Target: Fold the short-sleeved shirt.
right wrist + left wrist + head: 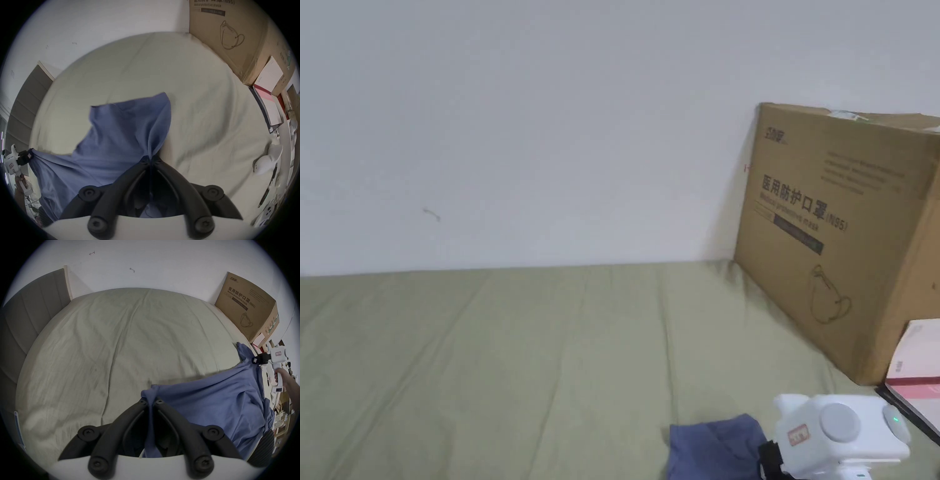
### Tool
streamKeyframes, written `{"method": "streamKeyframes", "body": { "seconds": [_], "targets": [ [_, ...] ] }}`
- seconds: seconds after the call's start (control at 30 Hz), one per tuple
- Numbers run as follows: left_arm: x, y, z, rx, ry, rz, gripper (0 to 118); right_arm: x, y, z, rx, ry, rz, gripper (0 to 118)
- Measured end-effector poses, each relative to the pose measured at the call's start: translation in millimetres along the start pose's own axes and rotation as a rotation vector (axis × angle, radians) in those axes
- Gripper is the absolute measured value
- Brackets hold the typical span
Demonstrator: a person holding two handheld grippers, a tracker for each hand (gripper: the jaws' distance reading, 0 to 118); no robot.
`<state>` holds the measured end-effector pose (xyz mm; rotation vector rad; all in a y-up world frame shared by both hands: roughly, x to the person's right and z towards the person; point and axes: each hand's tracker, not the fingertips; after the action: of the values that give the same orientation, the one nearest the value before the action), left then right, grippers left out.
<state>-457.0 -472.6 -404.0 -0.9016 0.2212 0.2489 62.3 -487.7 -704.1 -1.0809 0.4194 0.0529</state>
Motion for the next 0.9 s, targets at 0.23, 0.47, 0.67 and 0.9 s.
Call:
{"method": "streamKeyframes", "body": {
  "seconds": [0.23, 0.47, 0.67, 0.9],
  "targets": [
    [0, 49, 59, 0.167, -0.028, 0.064, 2, -11, 18, 96, 0.256, 0.038, -0.011, 0],
    [13, 112, 135, 0.336, -0.013, -0.002, 2, -39, 55, 207, 0.424, 0.047, -0.042, 0],
    [23, 167, 177, 0.422, 0.011, -0.014, 2, -60, 99, 264, 0.521, 0.045, -0.052, 0],
    [18, 234, 197, 0.504, 0.052, -0.025, 2, -83, 166, 300, 0.634, 0.043, -0.035, 0]
  ]
}}
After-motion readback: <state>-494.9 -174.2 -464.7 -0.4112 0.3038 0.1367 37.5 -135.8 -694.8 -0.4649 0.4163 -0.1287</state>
